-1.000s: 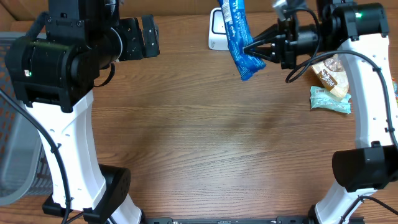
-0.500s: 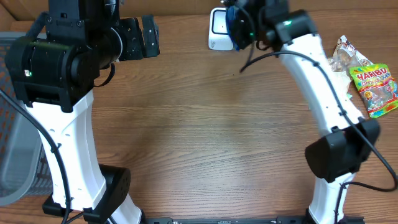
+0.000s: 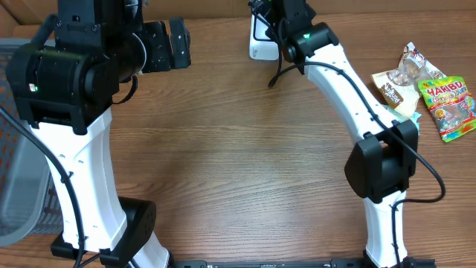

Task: Scan the item barcode
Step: 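Hold the blue packet close over the scanner window with the right gripper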

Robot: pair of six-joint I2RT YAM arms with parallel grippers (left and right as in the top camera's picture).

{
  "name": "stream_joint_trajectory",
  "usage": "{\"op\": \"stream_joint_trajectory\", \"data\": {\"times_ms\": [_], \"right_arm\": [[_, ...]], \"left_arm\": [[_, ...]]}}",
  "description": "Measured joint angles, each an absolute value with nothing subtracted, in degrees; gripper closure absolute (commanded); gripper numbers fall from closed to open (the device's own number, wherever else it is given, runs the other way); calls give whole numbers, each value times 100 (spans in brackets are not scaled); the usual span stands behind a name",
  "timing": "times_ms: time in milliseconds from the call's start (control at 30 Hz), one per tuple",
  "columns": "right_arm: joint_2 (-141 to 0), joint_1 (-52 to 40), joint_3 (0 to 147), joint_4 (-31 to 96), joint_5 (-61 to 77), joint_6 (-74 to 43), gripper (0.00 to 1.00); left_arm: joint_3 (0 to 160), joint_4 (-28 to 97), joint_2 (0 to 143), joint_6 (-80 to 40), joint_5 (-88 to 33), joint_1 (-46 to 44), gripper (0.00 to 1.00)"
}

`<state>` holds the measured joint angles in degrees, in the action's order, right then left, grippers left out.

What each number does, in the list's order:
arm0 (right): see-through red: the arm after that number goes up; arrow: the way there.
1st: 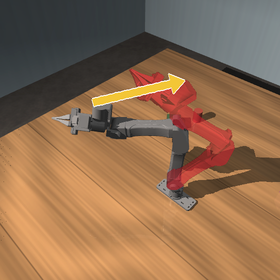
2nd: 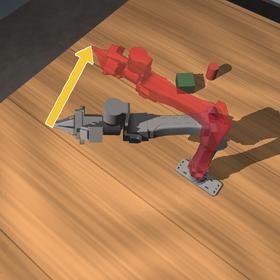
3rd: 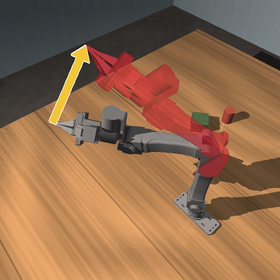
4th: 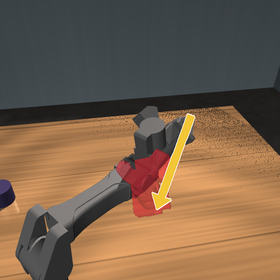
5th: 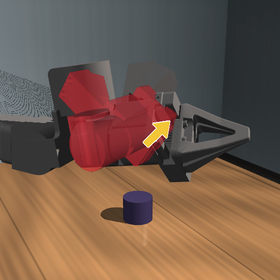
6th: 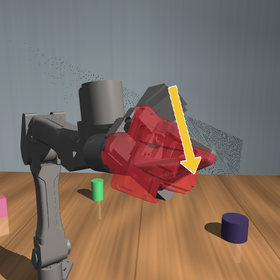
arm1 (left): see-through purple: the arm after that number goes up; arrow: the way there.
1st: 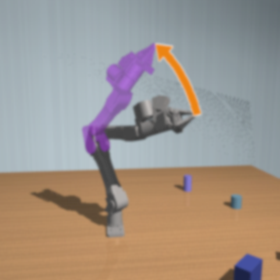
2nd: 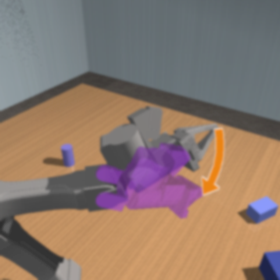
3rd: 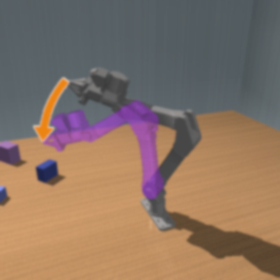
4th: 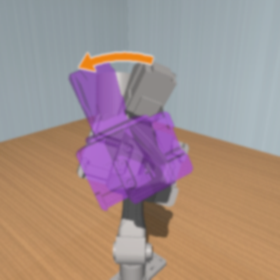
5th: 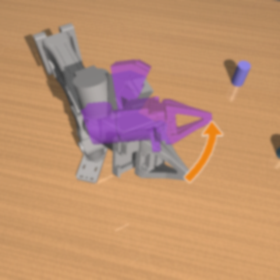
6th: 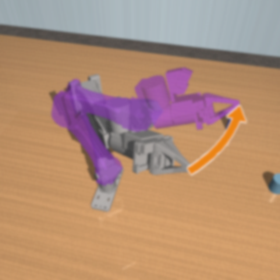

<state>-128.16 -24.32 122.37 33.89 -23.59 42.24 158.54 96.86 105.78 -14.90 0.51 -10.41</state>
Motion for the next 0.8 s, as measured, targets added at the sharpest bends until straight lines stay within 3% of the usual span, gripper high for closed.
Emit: {"op": "stream_joint_trajectory", "data": {"times_ms": [333, 800], "right_arm": [[-13447, -2429, 12237, 2945, -2556, 5819, 96], [-13487, -2314, 12237, 2471, -2718, 6066, 96]], "left_arm": [[15854, 9686, 10578, -1492, 51, -1041, 0], [15854, 9688, 10578, -1490, 51, -1041, 0]]}}
